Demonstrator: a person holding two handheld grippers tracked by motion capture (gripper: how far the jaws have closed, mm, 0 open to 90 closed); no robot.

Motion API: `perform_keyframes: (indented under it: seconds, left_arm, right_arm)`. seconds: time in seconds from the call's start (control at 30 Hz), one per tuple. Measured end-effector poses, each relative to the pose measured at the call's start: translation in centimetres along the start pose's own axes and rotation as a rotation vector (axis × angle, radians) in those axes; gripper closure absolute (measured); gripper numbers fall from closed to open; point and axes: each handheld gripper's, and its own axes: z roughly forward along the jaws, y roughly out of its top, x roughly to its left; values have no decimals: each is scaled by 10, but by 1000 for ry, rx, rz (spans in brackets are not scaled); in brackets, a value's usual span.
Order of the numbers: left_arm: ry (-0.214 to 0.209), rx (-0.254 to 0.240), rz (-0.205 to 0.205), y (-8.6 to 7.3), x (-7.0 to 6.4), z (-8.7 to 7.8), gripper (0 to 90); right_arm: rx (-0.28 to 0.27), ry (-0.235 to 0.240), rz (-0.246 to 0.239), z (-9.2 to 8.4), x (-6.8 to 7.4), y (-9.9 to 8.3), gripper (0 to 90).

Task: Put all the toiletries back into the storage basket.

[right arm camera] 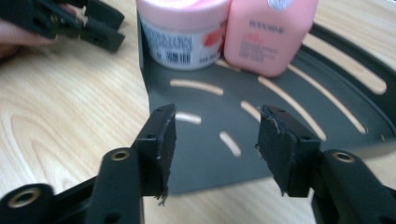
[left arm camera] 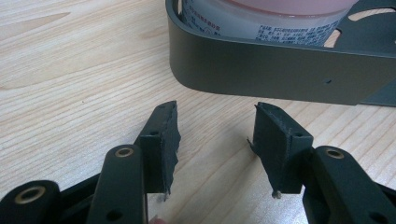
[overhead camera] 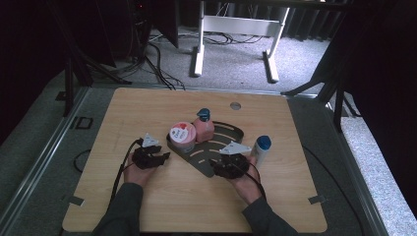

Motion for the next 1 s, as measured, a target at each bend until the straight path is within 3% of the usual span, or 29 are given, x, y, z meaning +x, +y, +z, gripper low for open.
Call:
perform_keyframes:
  seconds: [0.47,1.0]
  left_arm:
    - [2,1,2,0,0,0,504]
    - [3,1,2,0,0,0,504]
  right_arm:
    - [14,-62,45,-33,-14,-33,529]
    - [-1,-147,147,-72,-42,-60,512]
